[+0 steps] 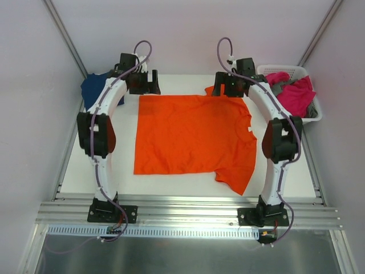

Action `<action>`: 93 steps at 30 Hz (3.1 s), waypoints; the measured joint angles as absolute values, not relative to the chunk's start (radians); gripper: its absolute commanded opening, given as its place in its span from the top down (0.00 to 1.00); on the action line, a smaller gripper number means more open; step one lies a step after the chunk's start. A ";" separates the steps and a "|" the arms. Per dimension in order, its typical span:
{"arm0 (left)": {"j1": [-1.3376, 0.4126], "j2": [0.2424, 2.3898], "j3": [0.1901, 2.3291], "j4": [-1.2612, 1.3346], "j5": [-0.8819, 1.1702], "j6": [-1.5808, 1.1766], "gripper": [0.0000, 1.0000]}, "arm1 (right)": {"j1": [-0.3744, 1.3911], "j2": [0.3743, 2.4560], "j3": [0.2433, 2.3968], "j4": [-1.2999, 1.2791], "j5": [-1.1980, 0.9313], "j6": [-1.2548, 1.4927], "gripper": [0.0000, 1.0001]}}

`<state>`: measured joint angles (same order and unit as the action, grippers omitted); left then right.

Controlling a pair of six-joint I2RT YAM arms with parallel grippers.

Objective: Fold and stack the t-shirts
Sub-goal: Flatten the tshirt out

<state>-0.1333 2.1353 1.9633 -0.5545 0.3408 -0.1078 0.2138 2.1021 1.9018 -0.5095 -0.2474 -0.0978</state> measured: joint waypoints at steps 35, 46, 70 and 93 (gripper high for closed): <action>0.015 2.387 2.268 -0.606 0.463 -0.094 0.21 | 0.162 2.472 2.347 -0.524 0.062 -0.242 0.06; 0.007 2.445 2.281 -0.580 0.413 -0.062 0.20 | 0.130 2.505 2.373 -0.325 0.068 -0.224 0.11; 0.006 2.467 2.284 -0.581 0.455 -0.114 0.18 | 0.186 2.666 2.394 -0.238 -0.008 0.099 0.16; -0.033 2.447 2.189 -0.578 0.520 -0.158 0.15 | 0.160 2.678 2.448 -0.155 0.113 0.118 0.17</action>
